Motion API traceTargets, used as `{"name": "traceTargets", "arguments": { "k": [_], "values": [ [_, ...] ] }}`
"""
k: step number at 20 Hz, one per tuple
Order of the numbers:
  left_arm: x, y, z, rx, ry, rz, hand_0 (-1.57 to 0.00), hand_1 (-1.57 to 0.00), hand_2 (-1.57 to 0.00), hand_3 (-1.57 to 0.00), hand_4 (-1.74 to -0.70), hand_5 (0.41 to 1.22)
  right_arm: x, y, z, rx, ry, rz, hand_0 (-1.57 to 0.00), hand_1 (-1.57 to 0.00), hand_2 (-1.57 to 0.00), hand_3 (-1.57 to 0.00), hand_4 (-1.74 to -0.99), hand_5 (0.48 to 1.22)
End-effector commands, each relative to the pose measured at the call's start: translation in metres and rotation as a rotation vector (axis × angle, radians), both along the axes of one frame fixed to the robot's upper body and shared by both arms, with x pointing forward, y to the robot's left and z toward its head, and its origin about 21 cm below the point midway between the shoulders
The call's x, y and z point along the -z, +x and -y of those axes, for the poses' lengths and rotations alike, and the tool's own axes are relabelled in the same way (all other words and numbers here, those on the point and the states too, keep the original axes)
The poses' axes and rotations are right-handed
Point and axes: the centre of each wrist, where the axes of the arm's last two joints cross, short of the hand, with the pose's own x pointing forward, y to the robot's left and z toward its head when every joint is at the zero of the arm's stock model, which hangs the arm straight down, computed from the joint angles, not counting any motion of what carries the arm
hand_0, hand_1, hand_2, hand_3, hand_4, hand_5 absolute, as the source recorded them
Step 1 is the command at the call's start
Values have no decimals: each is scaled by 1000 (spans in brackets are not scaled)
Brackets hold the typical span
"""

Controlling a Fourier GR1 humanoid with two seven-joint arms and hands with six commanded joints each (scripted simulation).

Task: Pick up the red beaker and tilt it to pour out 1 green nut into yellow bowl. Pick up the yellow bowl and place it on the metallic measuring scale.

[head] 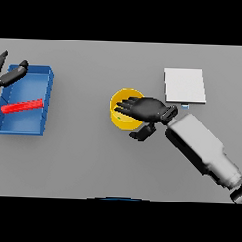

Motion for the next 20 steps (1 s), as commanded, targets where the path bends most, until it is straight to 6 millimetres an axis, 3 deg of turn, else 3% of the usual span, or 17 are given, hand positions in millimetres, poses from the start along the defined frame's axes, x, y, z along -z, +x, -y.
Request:
{"name": "traceTargets", "arguments": {
  "k": [1, 6, 9, 10, 11, 12, 14, 17, 20],
  "values": [
    [-2, 0, 0, 4, 0, 5, 1, 1, 1, 1, -801, 706, 2, 2, -3, -3, -12, -4, 1, 1, 1, 1, -1177, 673],
    [-3, 1, -5, -17, 18, -8, 1, 1, 1, 1, -789, 711, 7, 10, -3, 0, -47, -34, 1, 1, 1, -22, -1195, 708],
    [-1, 0, -4, -3, 17, 2, 1, 1, 1, 1, -791, 712, 14, 10, -6, 16, -57, -31, -48, -60, -88, -130, -1261, 809],
    [1, 0, -3, 4, 19, -2, 1, 1, 1, 1, -791, 711, 14, 9, -9, 8, -55, -27, -193, -183, -189, -215, -1309, 891],
    [0, -2, -5, 3, 23, 8, 1, 1, 1, 1, -789, 710, 12, 9, -8, -9, -39, -31, -455, -407, -349, -322, -1363, 957],
    [0, 2, -1, 3, 19, 7, 1, 1, 1, 1, -788, 710, 13, 9, -8, -13, -35, -31, -678, -640, -594, -572, -1435, 1010],
    [0, 1, -4, 5, 20, 4, 1, 1, 1, 1, -787, 707, 11, 9, -8, -26, -33, -42, -999, -975, -945, -792, -1540, 1086],
    [-3, 0, -4, 6, 21, 6, 1, 1, 1, 1, -784, 712, 7, 11, -5, -34, -42, -63, -1278, -1266, -1187, -1027, -1637, 1152],
    [-4, 2, -3, 4, 24, 1, 1, 1, 1, 1, -782, 710, 3, 10, -3, -5, -61, -74, -1421, -1415, -1323, -1130, -1688, 1186]
  ]
}}
